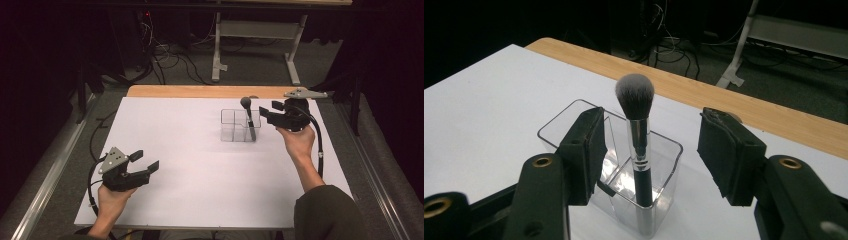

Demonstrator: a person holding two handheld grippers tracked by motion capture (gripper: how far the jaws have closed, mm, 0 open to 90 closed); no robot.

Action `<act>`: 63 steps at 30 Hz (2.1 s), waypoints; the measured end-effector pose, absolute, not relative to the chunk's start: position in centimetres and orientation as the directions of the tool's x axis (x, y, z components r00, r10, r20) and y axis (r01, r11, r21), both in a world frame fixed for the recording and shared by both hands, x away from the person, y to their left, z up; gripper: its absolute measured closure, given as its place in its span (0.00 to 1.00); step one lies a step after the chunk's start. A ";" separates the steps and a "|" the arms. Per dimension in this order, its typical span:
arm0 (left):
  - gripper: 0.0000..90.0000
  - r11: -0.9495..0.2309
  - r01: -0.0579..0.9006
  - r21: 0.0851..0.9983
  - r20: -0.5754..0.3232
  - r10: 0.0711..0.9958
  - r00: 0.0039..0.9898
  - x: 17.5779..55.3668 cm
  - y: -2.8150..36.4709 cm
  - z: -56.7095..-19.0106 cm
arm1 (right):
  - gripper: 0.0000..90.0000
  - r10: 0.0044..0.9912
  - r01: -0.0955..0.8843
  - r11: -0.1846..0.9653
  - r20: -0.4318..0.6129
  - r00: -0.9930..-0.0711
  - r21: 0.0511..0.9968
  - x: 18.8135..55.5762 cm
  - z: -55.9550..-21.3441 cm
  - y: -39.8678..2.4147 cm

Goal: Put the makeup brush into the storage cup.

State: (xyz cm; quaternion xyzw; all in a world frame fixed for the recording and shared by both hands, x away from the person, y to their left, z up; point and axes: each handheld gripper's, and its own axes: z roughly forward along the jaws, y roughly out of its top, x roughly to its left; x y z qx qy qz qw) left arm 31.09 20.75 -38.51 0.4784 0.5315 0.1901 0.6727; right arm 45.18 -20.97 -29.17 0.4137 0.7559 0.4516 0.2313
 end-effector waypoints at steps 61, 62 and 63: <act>0.32 0.470 0.253 0.846 -0.533 0.765 0.361 31.1 20.7 -38.5 | 0.50 0.804 0.392 0.188 0.088 -0.588 0.901 40.0 -28.8 -26.4; 0.32 0.470 0.253 0.845 -0.533 0.765 0.361 31.1 20.7 -38.5 | 0.50 0.801 0.389 0.190 0.086 -0.592 0.902 39.9 -28.8 -26.4; 0.32 0.470 0.253 0.846 -0.533 0.765 0.361 31.1 20.6 -38.5 | 0.50 0.799 0.385 0.187 0.088 -0.595 0.904 39.8 -28.9 -26.5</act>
